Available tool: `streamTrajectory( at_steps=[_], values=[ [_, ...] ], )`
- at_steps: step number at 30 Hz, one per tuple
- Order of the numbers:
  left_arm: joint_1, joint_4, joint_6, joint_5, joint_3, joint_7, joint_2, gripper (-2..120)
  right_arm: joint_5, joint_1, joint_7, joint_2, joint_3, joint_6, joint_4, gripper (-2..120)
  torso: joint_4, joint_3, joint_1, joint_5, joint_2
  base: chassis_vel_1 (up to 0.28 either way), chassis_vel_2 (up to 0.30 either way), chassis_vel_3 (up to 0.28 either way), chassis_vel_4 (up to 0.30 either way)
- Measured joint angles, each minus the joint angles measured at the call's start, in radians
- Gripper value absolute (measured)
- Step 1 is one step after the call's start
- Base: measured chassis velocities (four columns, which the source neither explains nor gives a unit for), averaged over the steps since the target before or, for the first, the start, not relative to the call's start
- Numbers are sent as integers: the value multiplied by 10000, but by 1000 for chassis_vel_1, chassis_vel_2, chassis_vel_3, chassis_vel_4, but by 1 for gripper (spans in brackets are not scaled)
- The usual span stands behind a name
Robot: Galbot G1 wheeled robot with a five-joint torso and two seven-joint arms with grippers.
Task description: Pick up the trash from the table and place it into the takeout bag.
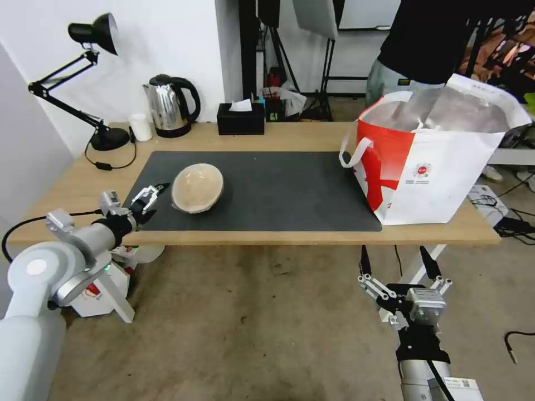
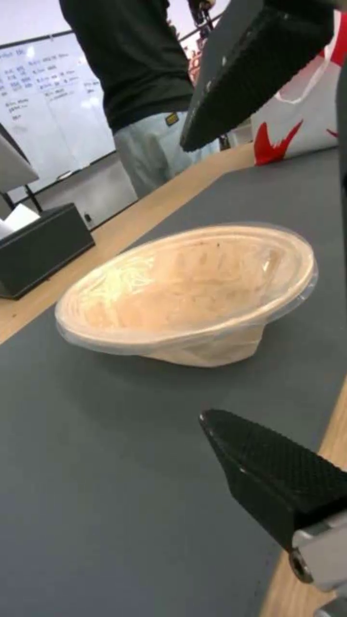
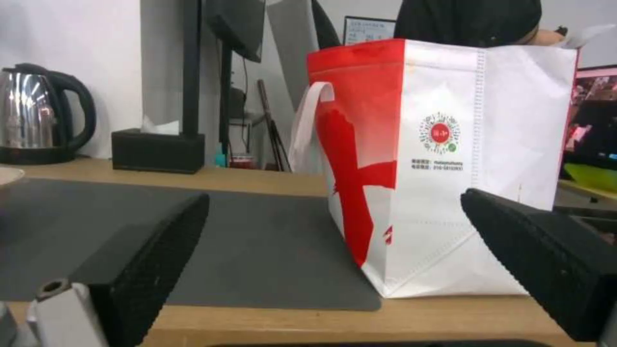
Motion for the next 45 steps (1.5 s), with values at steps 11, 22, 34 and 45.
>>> streamTrajectory(
  at_steps=[11, 22, 34, 45],
  values=[
    [-409, 175, 47, -54, 294, -388, 148, 100, 1, 0, 0, 0, 0, 0, 0, 100, 0, 1, 1, 0, 0, 0, 0, 0, 0],
    [-730, 471, 57, -109, 597, -410, 224, 100, 0, 0, 0, 0, 0, 0, 0, 100, 0, 0, 0, 0, 0, 0, 0, 0, 0],
    [-1019, 788, 60, -52, 937, -402, 144, 100, 0, 0, 0, 0, 0, 0, 0, 100, 1, 1, 0, 0, 0, 0, 0, 0, 0],
    [-1317, 1084, 64, -35, 1177, -386, 102, 100, 0, 0, 0, 0, 0, 0, 0, 100, 1, 0, 0, 0, 0, 0, 0, 0, 0]
  ],
)
